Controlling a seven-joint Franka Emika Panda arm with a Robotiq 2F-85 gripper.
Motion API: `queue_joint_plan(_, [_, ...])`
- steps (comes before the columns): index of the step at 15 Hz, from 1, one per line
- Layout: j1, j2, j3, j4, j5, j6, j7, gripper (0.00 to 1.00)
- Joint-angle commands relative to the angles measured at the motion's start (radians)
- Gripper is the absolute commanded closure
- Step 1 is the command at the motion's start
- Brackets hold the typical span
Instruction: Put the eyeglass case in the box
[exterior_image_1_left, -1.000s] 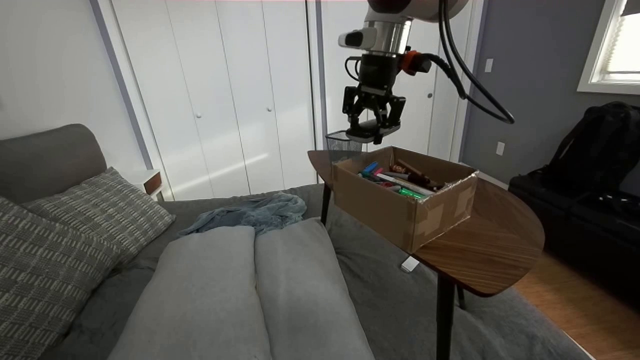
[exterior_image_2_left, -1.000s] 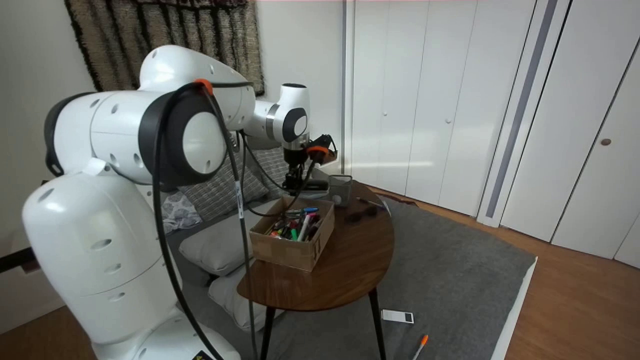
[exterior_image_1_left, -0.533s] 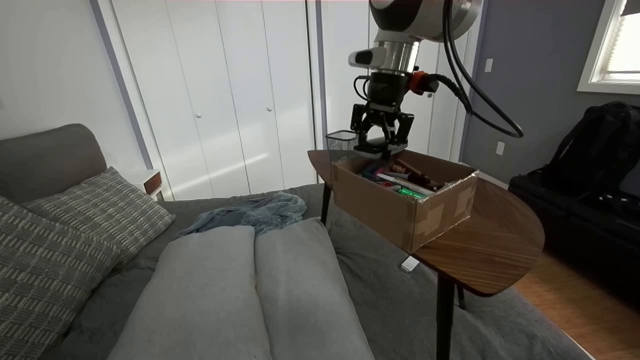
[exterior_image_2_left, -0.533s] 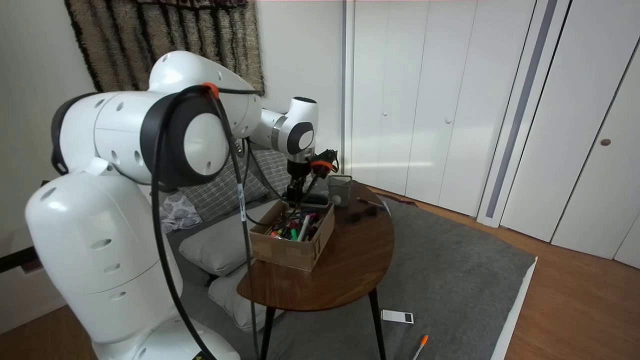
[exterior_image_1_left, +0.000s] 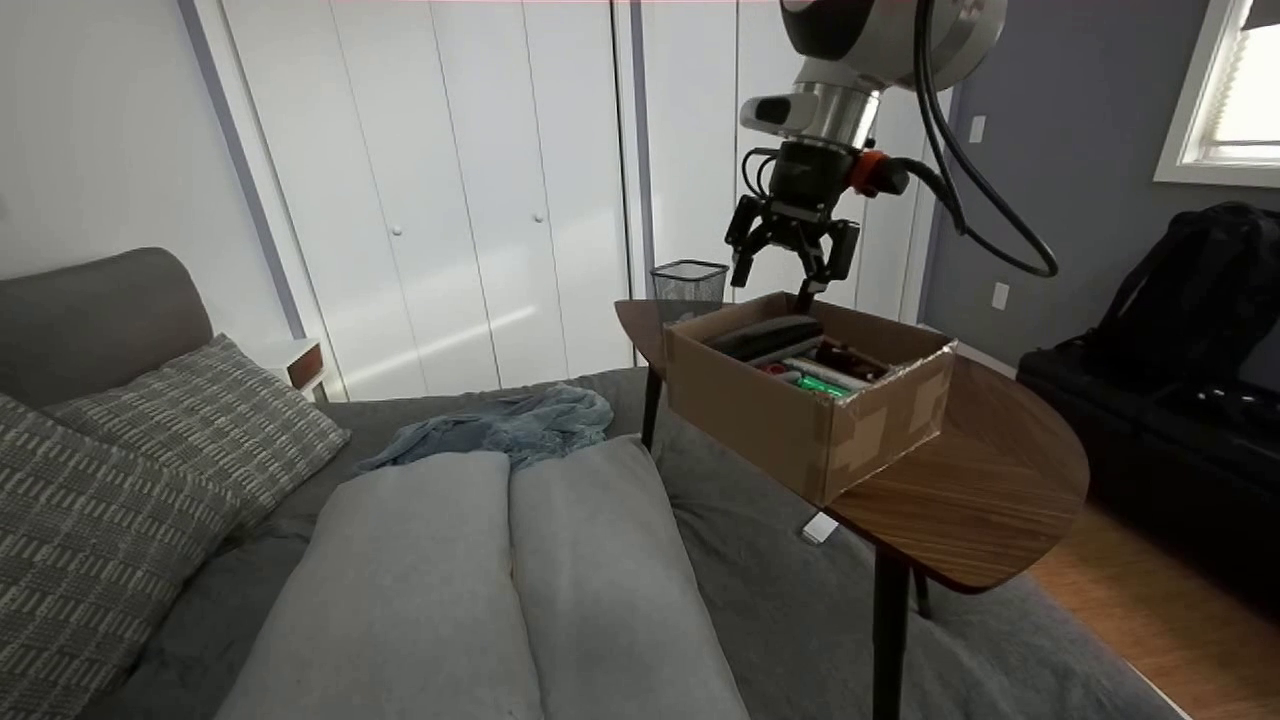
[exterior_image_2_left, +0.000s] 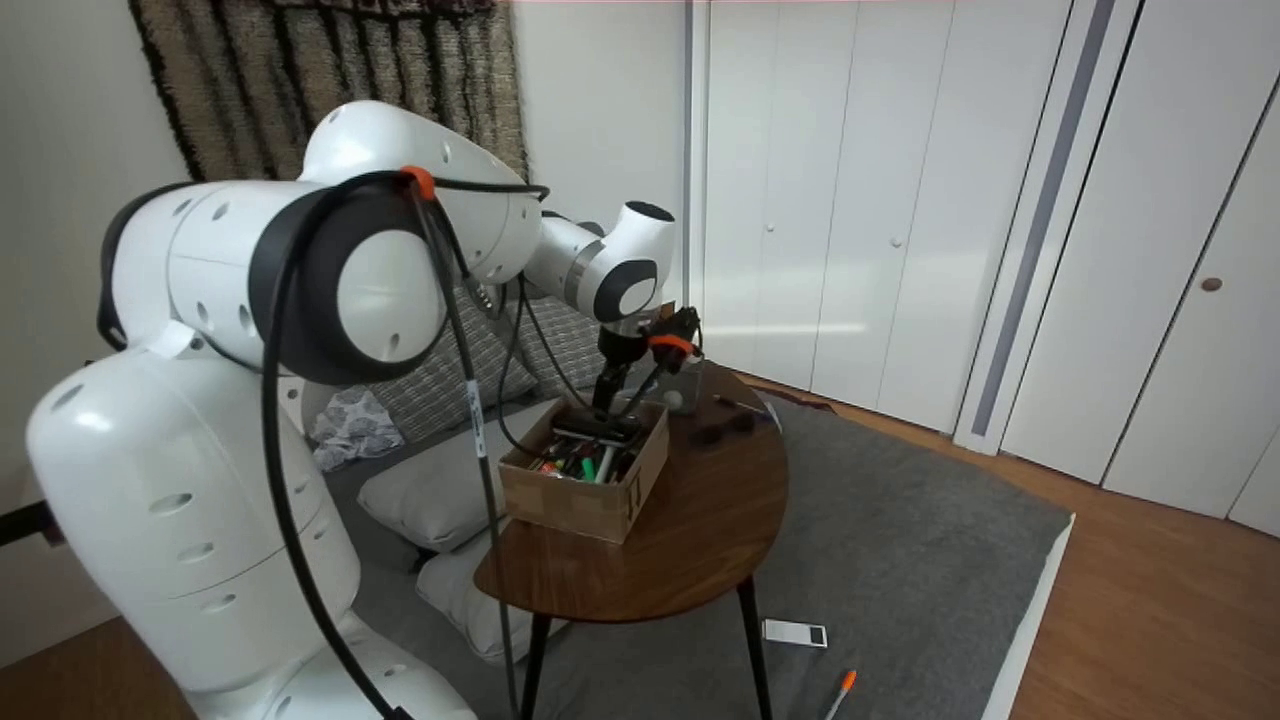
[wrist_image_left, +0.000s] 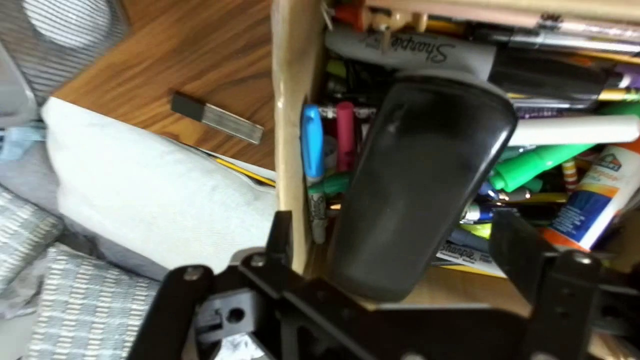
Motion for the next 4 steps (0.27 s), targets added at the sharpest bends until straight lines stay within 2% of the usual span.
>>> queue_joint_plan(1, [-0.036, -0.151, -0.063, -0.115, 0.136, 0.096, -0.132, 0.00])
queue_joint_plan(3, [-0.041, -0.201, -0.111, -0.155, 0.211, 0.155, -0.219, 0.00])
queue_joint_plan(4, [-0.032, -0.115, -0.091, -0.071, 0.135, 0.095, -0.138, 0.00])
